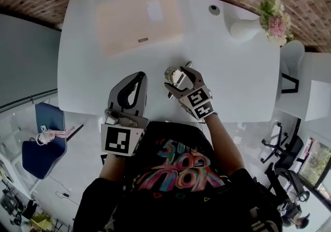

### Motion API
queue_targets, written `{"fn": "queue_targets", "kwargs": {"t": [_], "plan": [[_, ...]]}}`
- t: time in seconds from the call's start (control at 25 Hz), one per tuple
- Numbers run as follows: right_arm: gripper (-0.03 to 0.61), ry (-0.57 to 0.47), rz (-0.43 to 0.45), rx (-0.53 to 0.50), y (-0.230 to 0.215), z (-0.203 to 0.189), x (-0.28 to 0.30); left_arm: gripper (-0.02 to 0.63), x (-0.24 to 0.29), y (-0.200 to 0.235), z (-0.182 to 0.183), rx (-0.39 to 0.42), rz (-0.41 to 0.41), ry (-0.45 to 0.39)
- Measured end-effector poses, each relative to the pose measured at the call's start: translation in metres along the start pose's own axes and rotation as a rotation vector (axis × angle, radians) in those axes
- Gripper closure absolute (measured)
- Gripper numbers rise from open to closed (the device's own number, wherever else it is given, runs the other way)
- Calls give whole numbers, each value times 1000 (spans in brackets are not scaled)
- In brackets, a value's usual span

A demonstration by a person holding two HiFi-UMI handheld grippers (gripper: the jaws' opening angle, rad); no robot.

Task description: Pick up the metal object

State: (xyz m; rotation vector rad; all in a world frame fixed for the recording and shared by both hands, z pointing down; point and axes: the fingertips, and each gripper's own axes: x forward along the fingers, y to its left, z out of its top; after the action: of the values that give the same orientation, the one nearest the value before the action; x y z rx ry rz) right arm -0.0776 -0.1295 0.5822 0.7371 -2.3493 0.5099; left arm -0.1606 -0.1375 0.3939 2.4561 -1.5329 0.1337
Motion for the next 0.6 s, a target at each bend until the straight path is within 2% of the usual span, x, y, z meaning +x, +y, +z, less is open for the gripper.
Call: {"fn": "queue_targets", "kwargs": {"t": [0.28, 0.6], "plan": [[241, 63, -9, -32, -4, -11, 22, 584, -13, 13, -14, 10, 39, 31], [242, 143, -23, -76, -5, -23, 38, 584, -17, 16, -12, -10, 51, 9]]}}
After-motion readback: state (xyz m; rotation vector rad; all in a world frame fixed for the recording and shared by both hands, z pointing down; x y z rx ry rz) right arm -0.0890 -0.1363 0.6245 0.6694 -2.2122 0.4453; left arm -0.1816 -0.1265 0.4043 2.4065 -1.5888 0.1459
